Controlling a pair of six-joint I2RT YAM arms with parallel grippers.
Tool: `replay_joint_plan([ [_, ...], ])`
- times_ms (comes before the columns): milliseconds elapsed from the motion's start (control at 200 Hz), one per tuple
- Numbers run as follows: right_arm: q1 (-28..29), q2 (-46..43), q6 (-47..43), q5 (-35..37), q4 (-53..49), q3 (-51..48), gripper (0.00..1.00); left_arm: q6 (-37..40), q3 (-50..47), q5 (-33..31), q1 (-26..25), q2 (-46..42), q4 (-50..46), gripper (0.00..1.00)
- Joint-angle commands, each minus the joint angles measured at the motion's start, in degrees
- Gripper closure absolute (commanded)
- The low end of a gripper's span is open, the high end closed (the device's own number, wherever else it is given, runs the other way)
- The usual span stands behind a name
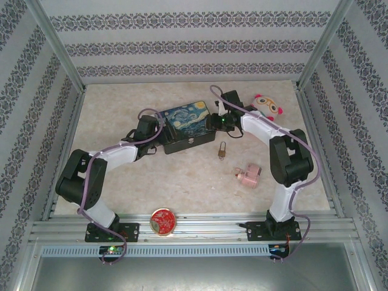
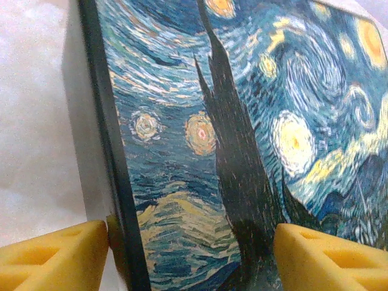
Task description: Unlock a padlock with a key
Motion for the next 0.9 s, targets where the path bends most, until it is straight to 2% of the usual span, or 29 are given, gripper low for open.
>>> replay_joint_plan([
  [0,3.6,-4.6,3.7,0.9,1.6,-4.3,0.57,1.9,2.7,4.4,-0.3,1.2,3.4,0.27],
  [245,5.7,-9.7,6.2,4.2,3.2,-9.8,0.52,2.1,2.9,5.3,0.0,0.5,3.4,0.22],
  [370,5.6,-11.1,5.2,5.9,2.1,-9.7,0.49,2.0,1.1,4.5,0.7,-2.6,2.6,0.12],
  [470,5.6,-13.7,4.3,7.1,1.7,-10.3,0.46,3.0,-0.9,2.7,2.0,-8.6,0.2,0.03],
  [495,5.5,-14.6,4.0,7.6,1.6,-10.6,0.46,3.4,-1.5,1.7,2.4,-10.4,-0.6,0.00],
  [690,4.4,-24.5,2.1,11.4,1.2,-15.3,0.40,9.2,-6.4,-8.5,5.8,-27.4,-8.7,0.01],
  [895,0.8,-37.8,1.4,16.0,0.6,-22.4,0.27,16.8,-12.5,-25.0,6.6,-46.0,-15.2,0.01],
])
